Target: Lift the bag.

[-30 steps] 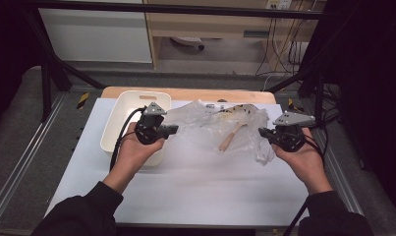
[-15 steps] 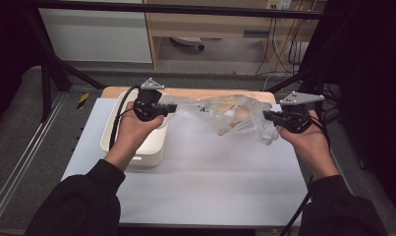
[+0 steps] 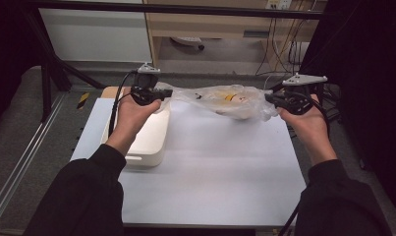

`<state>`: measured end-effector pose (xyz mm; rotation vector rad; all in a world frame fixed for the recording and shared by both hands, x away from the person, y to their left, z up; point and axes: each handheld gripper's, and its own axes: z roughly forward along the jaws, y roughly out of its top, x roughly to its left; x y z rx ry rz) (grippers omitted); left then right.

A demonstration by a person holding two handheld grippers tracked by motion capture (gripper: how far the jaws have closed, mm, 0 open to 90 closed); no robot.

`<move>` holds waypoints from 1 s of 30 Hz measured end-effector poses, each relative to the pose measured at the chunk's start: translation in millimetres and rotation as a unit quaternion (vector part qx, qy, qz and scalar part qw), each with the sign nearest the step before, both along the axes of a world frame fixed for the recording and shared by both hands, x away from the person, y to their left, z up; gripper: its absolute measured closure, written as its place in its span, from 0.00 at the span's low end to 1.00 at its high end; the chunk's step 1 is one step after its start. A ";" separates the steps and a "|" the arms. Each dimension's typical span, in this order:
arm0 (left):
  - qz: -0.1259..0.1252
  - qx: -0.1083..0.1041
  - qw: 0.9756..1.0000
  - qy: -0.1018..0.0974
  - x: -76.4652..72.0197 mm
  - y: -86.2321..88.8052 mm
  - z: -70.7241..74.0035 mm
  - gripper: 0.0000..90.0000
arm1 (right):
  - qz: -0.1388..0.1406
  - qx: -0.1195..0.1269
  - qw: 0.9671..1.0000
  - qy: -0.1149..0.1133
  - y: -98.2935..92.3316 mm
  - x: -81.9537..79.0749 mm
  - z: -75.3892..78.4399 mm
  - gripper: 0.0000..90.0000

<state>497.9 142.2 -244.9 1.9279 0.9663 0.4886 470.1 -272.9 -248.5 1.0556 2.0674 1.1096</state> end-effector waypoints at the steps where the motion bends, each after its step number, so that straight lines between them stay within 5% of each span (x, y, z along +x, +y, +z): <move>1: 0.003 0.000 1.000 -0.002 2.1 1.2 1.0 1.00 | -0.001 0.000 1.000 -0.002 1.2 3.0 1.4 1.00; 10: 0.034 -0.027 0.999 0.009 20.9 14.8 -0.8 1.00 | -0.015 0.007 1.000 -0.012 15.0 24.7 14.0 1.00; 16: 0.045 -0.039 0.998 -0.015 22.4 19.7 7.4 1.00 | -0.021 0.000 1.000 -0.021 20.5 33.3 26.6 1.00; 30: 0.009 -0.016 1.000 0.019 -3.7 30.6 -14.4 1.00 | -0.002 -0.011 1.000 -0.010 25.5 27.4 16.4 1.00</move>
